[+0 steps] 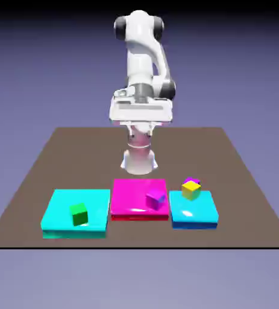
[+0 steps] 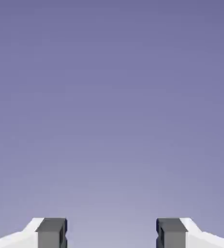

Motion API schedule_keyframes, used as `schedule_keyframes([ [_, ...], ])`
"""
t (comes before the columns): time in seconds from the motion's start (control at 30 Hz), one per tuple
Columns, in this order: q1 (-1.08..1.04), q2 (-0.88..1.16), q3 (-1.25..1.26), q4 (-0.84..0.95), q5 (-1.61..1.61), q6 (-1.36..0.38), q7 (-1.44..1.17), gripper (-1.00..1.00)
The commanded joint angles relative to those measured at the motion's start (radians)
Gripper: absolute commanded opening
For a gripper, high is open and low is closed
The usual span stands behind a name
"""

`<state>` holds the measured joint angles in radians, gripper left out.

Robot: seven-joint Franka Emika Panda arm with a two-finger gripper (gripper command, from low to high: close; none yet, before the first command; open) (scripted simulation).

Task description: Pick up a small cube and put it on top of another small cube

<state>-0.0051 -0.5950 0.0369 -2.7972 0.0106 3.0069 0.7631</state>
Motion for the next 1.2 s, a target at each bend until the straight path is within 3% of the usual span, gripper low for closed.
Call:
schedule_keyframes([
  [0.0,-0.011,0.022,0.036,0.002,0.032,-0.027,0.024,0.0],
  [0.67,-0.213,0.533,0.76,0.021,0.697,-0.566,0.498,0.0],
  [0.8,-0.204,0.623,0.77,0.002,0.744,-0.569,0.507,0.0],
  [1.1,-0.093,0.931,0.702,0.011,0.718,-0.266,0.503,0.0],
  [1.13,-0.093,0.931,0.702,0.011,0.718,-0.266,0.503,-1.0],
  [1.17,-0.093,0.931,0.702,0.011,0.718,-0.266,0.503,-1.0],
])
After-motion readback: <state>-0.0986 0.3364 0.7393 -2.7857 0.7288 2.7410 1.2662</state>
